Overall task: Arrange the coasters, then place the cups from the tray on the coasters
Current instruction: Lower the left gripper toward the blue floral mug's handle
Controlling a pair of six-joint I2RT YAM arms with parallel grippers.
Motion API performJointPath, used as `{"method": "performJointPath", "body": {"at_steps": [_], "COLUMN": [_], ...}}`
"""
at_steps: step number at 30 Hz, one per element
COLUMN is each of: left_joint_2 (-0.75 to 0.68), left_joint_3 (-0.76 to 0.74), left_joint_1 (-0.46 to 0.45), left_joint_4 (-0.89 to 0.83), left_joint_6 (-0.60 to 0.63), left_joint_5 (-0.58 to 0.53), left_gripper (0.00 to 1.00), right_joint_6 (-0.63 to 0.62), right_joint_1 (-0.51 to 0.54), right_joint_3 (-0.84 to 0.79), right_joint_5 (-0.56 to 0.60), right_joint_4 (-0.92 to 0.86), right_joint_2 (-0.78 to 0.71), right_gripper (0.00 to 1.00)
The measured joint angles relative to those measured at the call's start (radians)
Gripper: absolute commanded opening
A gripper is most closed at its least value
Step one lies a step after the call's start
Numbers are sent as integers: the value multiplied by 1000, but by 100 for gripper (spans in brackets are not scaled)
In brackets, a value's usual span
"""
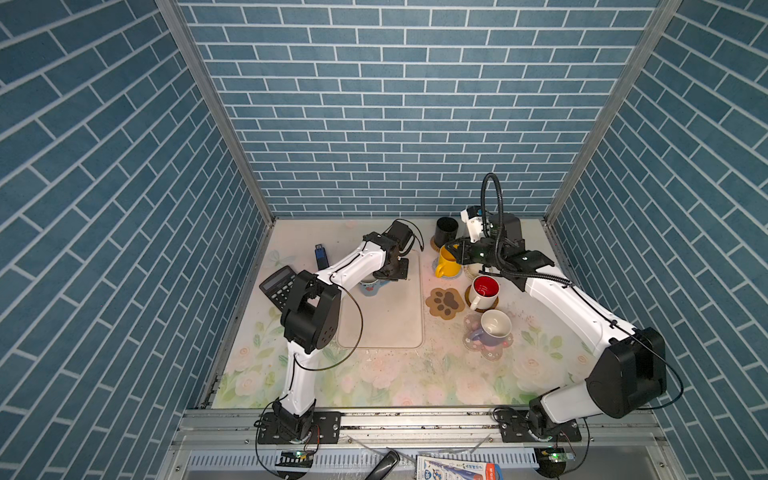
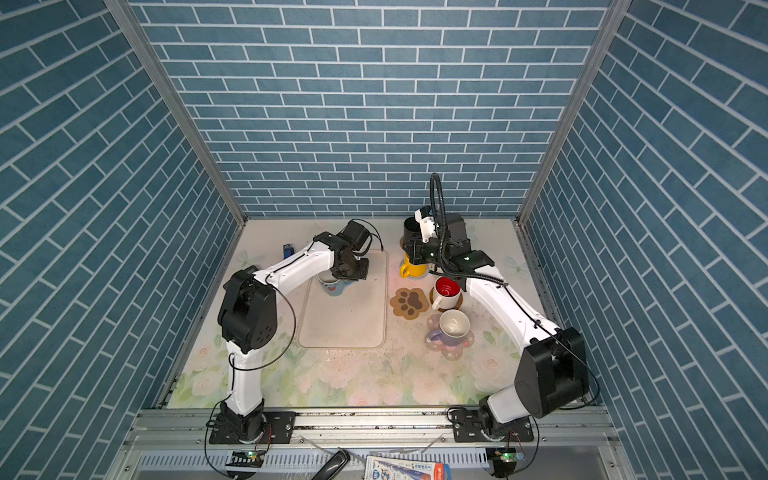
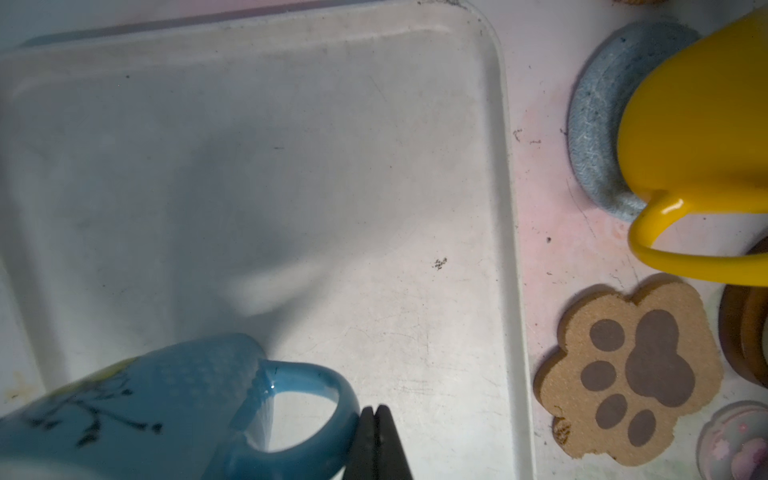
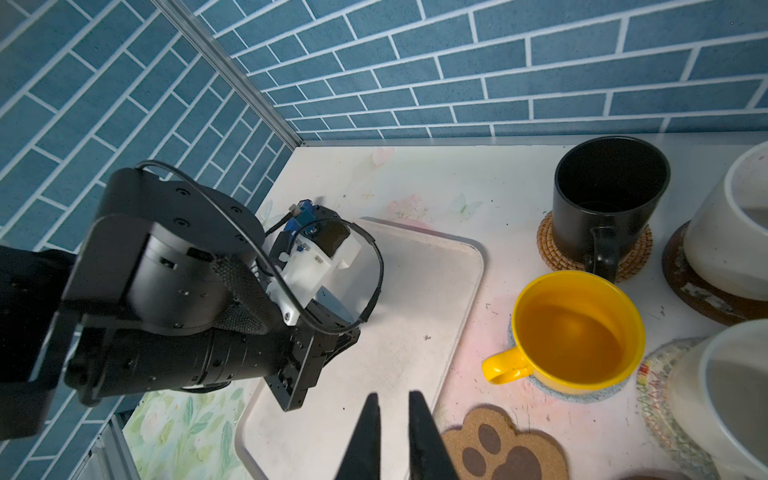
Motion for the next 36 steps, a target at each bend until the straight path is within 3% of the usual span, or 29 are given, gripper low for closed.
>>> {"method": "performJointPath", "body": {"at_steps": [15, 25, 36], "left_joint_2": [57, 109, 109], "left_joint_3": [280, 281, 214], "left_joint_1": [-5, -5, -5], "left_joint_4": [-73, -129, -126], "left_joint_6": [31, 32, 32], "left_joint_5": [-73, -161, -178], "left_gripper": [0, 0, 0], "right_joint_6": [2, 2, 1], "right_joint_1": [0, -1, -1], "right_joint_3": [-13, -32, -34], "right_joint_5": [1, 1, 1], "right_joint_4": [-1, -1, -1], "right_joint_2": [-24, -27, -27], "right_gripper": [15, 15, 15]}}
